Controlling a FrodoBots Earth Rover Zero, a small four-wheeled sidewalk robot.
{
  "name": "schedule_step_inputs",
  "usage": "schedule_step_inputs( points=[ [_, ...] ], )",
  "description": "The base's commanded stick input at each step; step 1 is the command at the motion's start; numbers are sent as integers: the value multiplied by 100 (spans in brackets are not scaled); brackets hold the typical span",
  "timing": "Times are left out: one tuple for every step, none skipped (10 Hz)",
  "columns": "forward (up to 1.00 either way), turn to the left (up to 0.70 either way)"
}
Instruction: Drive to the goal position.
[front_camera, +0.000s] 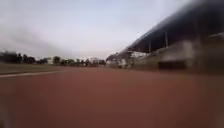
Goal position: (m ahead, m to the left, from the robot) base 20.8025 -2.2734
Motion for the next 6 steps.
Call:
schedule_step_inputs(
  points=[
    [70,0],
    [70,0],
    [70,0],
    [70,0],
    [70,0],
    [70,0]
  ],
)
